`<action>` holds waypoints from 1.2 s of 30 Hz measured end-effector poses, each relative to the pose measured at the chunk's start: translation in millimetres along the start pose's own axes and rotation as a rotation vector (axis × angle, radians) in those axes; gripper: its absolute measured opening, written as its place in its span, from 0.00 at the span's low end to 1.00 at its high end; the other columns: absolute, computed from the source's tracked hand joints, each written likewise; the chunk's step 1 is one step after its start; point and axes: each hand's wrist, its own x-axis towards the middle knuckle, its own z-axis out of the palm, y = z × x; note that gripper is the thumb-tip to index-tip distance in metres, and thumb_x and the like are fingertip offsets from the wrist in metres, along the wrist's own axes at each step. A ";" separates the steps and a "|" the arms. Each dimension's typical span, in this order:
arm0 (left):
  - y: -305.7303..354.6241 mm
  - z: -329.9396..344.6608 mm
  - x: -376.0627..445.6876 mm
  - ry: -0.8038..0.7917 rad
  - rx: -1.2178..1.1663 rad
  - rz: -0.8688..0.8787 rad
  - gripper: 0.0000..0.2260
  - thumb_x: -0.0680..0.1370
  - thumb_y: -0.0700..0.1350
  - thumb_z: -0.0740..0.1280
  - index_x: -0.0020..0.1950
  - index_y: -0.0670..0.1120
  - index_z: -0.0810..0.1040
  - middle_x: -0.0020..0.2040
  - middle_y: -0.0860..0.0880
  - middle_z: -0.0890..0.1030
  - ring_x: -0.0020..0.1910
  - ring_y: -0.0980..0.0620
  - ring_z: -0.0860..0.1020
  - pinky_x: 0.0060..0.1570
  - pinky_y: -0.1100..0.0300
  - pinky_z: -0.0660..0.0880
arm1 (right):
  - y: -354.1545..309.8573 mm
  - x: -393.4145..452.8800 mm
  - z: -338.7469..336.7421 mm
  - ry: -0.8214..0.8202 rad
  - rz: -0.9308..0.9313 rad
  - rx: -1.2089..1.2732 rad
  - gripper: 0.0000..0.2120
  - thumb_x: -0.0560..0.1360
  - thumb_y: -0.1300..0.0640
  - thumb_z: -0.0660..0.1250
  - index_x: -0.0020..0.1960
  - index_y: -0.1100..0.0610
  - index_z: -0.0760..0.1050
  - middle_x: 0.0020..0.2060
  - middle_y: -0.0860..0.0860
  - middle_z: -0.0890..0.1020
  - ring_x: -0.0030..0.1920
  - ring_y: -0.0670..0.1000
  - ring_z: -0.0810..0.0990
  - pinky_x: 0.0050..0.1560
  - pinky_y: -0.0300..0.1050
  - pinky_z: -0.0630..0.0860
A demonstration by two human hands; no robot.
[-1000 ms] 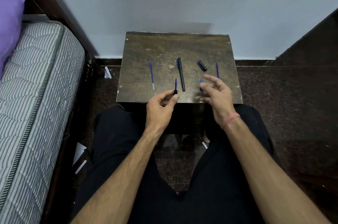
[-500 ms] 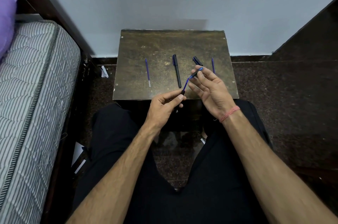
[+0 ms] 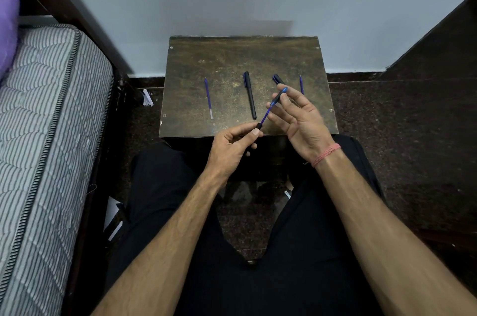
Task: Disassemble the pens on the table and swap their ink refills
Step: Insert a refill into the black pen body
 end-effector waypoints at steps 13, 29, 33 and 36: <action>-0.4 -0.7 -0.4 0.039 -0.004 0.050 0.08 0.84 0.44 0.77 0.63 0.52 0.89 0.54 0.49 0.92 0.47 0.55 0.87 0.49 0.60 0.84 | 19.0 1.1 2.0 -0.080 0.012 -0.227 0.09 0.80 0.60 0.77 0.59 0.57 0.86 0.49 0.54 0.87 0.50 0.53 0.88 0.54 0.48 0.87; -4.0 -0.3 2.8 0.051 -0.019 0.030 0.09 0.84 0.44 0.76 0.64 0.51 0.88 0.54 0.49 0.92 0.48 0.55 0.89 0.50 0.61 0.85 | 18.1 5.5 -4.2 -0.132 0.034 -0.197 0.13 0.82 0.56 0.75 0.66 0.54 0.85 0.63 0.57 0.88 0.56 0.53 0.88 0.52 0.45 0.85; -4.4 1.8 1.9 0.040 -0.048 0.028 0.08 0.83 0.43 0.77 0.58 0.55 0.89 0.50 0.48 0.93 0.46 0.56 0.89 0.49 0.61 0.84 | 23.3 5.9 -4.8 -0.113 -0.007 -0.245 0.13 0.76 0.55 0.81 0.60 0.56 0.89 0.54 0.57 0.89 0.53 0.51 0.87 0.50 0.48 0.87; -4.2 0.3 1.1 0.031 -0.048 0.039 0.08 0.81 0.45 0.80 0.57 0.58 0.90 0.51 0.48 0.93 0.49 0.53 0.90 0.50 0.61 0.85 | 23.8 6.0 -3.3 -0.052 -0.030 -0.295 0.18 0.69 0.51 0.85 0.55 0.56 0.89 0.44 0.54 0.88 0.44 0.49 0.87 0.46 0.44 0.84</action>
